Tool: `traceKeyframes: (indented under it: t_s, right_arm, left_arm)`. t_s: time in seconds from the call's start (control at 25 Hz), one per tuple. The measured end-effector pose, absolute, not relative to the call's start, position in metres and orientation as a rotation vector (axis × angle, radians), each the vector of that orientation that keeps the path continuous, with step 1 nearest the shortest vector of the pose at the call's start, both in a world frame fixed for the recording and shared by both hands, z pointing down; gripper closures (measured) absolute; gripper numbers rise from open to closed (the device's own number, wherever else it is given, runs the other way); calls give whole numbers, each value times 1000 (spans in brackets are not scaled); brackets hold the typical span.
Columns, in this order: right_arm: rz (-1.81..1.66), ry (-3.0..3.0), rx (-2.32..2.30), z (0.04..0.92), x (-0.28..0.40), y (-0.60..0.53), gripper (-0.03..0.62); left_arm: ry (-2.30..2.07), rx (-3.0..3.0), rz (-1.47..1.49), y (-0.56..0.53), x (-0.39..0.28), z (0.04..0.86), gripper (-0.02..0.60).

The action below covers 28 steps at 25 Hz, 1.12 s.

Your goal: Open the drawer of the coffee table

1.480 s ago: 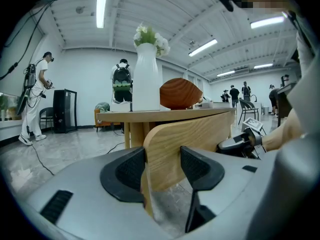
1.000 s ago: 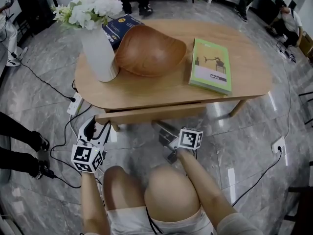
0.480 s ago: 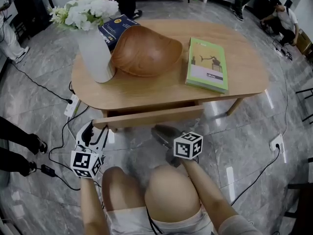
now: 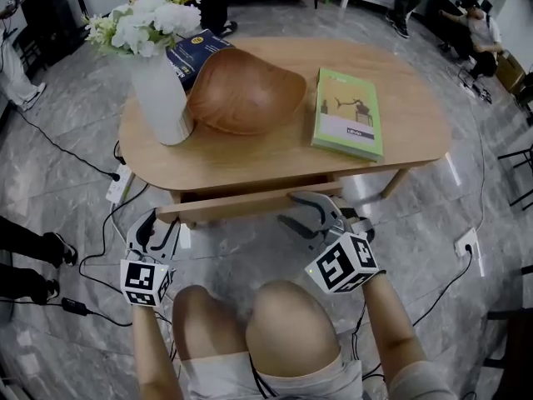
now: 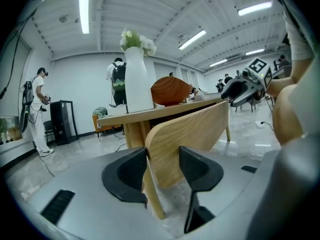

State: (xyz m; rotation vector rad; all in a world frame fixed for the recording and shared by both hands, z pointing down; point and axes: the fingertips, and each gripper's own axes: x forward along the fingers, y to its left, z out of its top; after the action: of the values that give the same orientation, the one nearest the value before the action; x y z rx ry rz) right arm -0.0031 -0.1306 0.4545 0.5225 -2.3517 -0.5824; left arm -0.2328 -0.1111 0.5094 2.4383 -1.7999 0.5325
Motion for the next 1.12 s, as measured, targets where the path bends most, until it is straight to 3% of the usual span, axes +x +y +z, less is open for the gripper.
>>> traceKeyframes:
  t_s: [0.44,1.12]
  right_arm:
    - [-757,-2080,309,471,-35,-149,433]
    - [-705,-2101,258,489,-47,-154,436]
  left_arm:
    - [-1794,2436,522,-113,-233,510,373]
    - [-1749,2528,567,-98,-221,472,373]
